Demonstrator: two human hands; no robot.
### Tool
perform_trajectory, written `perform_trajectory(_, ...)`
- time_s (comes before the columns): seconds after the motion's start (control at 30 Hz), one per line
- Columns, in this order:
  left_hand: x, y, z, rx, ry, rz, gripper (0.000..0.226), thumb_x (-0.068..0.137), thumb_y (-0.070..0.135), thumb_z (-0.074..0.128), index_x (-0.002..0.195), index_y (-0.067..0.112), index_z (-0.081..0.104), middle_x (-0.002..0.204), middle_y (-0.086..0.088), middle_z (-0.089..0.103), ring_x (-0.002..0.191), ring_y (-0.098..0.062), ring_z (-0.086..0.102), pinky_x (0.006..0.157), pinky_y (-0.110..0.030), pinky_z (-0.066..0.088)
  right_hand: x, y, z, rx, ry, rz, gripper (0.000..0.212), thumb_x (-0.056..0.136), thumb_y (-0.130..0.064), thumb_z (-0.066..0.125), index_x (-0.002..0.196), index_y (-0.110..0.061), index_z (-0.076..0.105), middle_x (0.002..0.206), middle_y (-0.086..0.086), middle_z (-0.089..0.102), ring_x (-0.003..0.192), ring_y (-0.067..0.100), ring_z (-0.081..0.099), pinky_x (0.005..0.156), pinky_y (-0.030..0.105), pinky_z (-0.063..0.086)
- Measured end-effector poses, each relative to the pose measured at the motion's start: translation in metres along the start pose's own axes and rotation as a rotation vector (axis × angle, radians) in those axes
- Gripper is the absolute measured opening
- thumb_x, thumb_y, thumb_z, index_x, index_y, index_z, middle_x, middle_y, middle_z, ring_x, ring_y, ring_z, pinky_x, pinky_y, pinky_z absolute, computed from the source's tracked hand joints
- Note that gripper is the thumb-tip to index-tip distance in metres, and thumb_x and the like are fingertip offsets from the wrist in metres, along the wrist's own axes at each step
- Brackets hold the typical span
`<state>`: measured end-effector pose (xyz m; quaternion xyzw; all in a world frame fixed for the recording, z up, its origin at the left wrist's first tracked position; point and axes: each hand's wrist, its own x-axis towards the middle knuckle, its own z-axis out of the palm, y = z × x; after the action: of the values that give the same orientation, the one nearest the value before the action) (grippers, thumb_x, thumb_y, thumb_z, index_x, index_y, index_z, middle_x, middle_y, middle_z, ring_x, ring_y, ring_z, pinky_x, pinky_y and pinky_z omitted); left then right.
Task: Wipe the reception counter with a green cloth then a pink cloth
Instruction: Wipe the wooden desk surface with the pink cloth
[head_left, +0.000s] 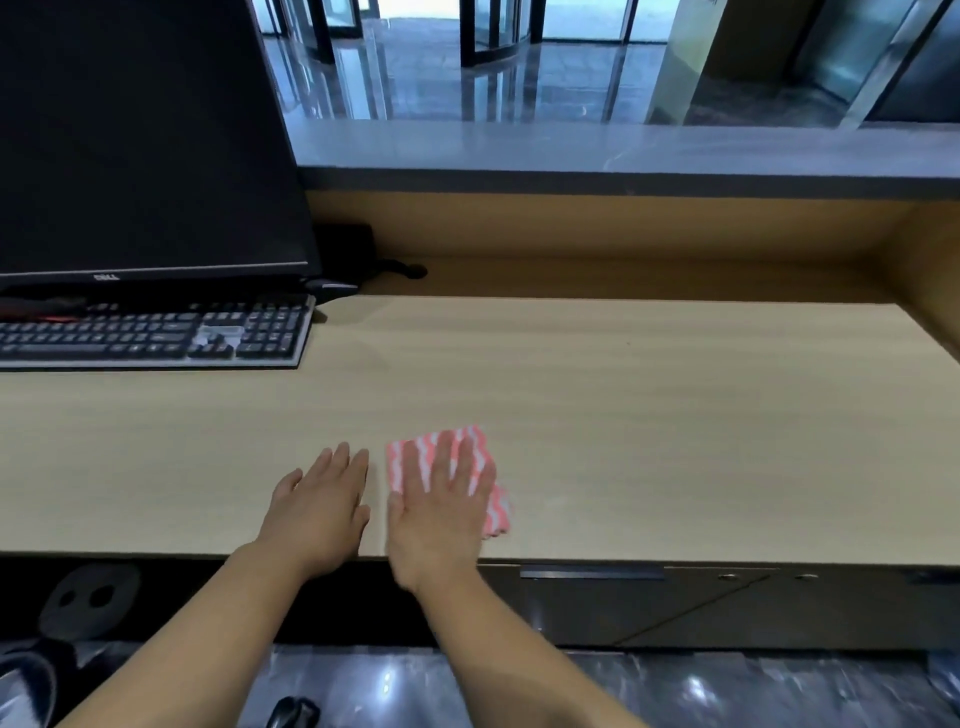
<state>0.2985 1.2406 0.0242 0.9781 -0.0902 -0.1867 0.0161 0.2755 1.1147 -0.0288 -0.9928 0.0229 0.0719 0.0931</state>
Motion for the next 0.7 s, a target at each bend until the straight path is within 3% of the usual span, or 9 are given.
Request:
perform_trajectory(0.07,-0.001,-0.011,0.003,-0.015,-0.002,-0.026,0.061,0.101,0.03,0.026,0.154,0.022,-0.003,0.162,-0.001,-0.008,0.149,-0.016,-0.006,0.119,-0.038,0.005,0.003,-0.025,0.011,0.0,-0.02,-0.207,0.063,0.096,-0.038,0.006,0.157,-0.023,0.004,0.161,0.017,-0.011,0.146,0.038,-0.019,0.11,0.056,-0.02)
perform_trajectory(0.13,-0.003,-0.02,0.005,-0.02,-0.008,-0.043,0.059,0.102,0.032,0.02,0.154,0.022,-0.007,0.162,-0.002,-0.011,0.149,-0.017,-0.008,0.119,-0.037,0.004,0.014,-0.028,0.013,0.005,0.025,-0.38,0.064,0.094,-0.04,0.013,0.154,-0.021,0.027,0.162,0.015,0.013,0.15,0.035,-0.001,0.113,0.055,-0.011)
perform_trajectory(0.2,-0.004,-0.023,0.007,-0.021,-0.006,-0.034,0.059,0.103,0.036,0.018,0.154,0.022,-0.009,0.161,-0.002,-0.011,0.149,-0.017,-0.009,0.119,-0.036,0.004,0.034,-0.007,0.008,-0.026,0.018,-0.464,0.056,0.101,-0.045,0.018,0.155,-0.031,0.022,0.164,0.007,0.008,0.15,0.028,-0.006,0.117,0.051,-0.011)
perform_trajectory(0.3,-0.002,-0.02,0.009,-0.025,-0.008,-0.014,0.06,0.103,0.04,0.018,0.154,0.022,-0.008,0.161,-0.001,-0.011,0.149,-0.016,-0.008,0.12,-0.036,0.003,0.062,0.048,-0.012,-0.078,0.015,-0.345,0.052,0.102,-0.05,0.007,0.152,-0.047,-0.002,0.164,-0.002,-0.008,0.148,0.024,-0.02,0.117,0.048,-0.013)
perform_trajectory(0.43,0.001,-0.018,0.014,-0.031,-0.026,0.004,0.059,0.103,0.041,0.017,0.154,0.023,-0.007,0.161,0.002,-0.011,0.149,-0.014,-0.008,0.12,-0.039,0.0,0.087,0.127,-0.033,-0.125,-0.003,-0.024,0.06,0.091,-0.053,-0.01,0.151,-0.048,-0.01,0.164,-0.005,-0.009,0.147,0.028,-0.023,0.117,0.052,-0.008)
perform_trajectory(0.57,0.004,-0.018,0.016,-0.049,0.001,0.013,0.058,0.103,0.039,0.017,0.154,0.023,-0.006,0.162,0.003,-0.009,0.149,-0.013,-0.008,0.119,-0.039,0.0,0.091,0.152,-0.048,0.001,-0.101,0.297,0.055,0.101,-0.049,0.003,0.153,-0.041,-0.011,0.162,0.004,-0.019,0.146,0.027,-0.025,0.117,0.051,-0.014)
perform_trajectory(0.63,0.005,-0.018,0.016,-0.053,0.007,0.014,0.058,0.103,0.039,0.016,0.154,0.023,-0.005,0.162,0.003,-0.008,0.149,-0.014,-0.008,0.119,-0.039,0.001,0.088,0.127,-0.043,0.005,-0.084,0.316,0.055,0.102,-0.046,0.007,0.154,-0.037,-0.01,0.162,0.006,-0.02,0.146,0.029,-0.024,0.116,0.053,-0.014)
perform_trajectory(0.7,0.009,-0.019,0.015,-0.05,0.011,0.013,0.057,0.103,0.039,0.016,0.154,0.022,-0.005,0.162,0.003,-0.008,0.149,-0.014,-0.008,0.119,-0.039,0.001,0.08,0.088,-0.033,-0.035,-0.03,0.19,0.056,0.103,-0.044,0.009,0.155,-0.035,-0.008,0.162,0.008,-0.018,0.146,0.032,-0.023,0.116,0.055,-0.012)
